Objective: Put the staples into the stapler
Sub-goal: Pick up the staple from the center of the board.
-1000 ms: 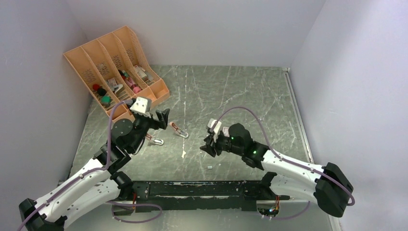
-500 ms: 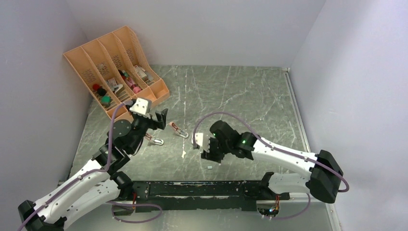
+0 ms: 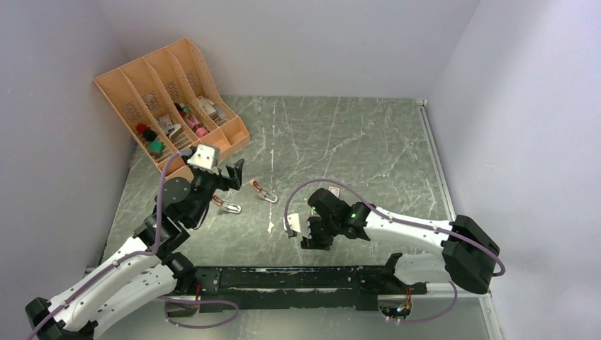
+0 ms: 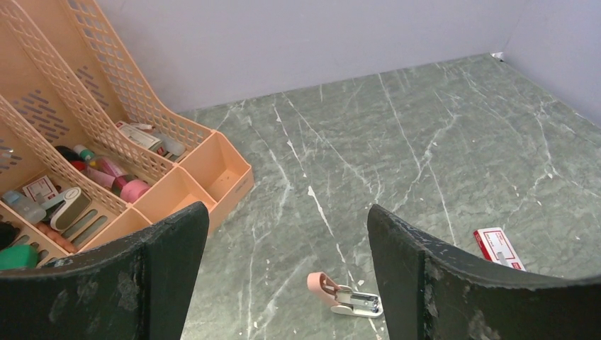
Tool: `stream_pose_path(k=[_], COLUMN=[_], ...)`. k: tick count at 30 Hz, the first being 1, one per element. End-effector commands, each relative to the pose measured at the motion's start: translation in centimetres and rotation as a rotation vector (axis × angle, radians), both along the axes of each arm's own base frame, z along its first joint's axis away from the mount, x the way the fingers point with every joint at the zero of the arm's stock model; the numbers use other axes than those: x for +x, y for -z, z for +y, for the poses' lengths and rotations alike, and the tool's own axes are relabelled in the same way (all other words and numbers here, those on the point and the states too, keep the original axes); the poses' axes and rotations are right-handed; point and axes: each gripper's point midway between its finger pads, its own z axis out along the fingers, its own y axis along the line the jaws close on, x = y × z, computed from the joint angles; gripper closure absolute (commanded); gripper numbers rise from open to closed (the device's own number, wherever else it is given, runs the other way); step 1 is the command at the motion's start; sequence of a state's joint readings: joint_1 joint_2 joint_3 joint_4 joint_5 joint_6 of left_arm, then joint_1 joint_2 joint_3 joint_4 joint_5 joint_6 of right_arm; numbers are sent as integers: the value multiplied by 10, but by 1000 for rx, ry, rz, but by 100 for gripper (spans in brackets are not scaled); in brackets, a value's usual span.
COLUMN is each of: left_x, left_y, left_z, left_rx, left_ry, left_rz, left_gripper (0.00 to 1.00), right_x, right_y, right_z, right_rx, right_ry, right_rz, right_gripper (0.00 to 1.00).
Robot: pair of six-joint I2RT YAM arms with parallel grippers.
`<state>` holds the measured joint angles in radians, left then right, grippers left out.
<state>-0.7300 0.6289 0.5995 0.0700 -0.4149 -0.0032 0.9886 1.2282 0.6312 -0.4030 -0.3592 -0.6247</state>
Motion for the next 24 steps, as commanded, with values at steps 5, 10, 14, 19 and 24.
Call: stream_pose_path(k=[5,10,14,19,24], left_x=[1,2,2,3,2], left_y=[-11,-11,-10,-10,-11], left_z=[7,6,7,7,8], left_rx=[-2,4,7,11,9], left_ry=[-27,-29,-34,-35,-34], left_rz=[-20,-18,-18,-17,-21], left_gripper=[14,14,14,14,14], right_x=[-4,-8,-11,-17,-16], right_y=[14,24,30,38,41], right_z=[11,8,5,-2,-4], right_rx=[26,1,-17,-54,-70], right_ry=[-57,-82,-91,-103,-96], right_rz=[19,30,53,86,84], right_gripper=[52,52,52,64,67])
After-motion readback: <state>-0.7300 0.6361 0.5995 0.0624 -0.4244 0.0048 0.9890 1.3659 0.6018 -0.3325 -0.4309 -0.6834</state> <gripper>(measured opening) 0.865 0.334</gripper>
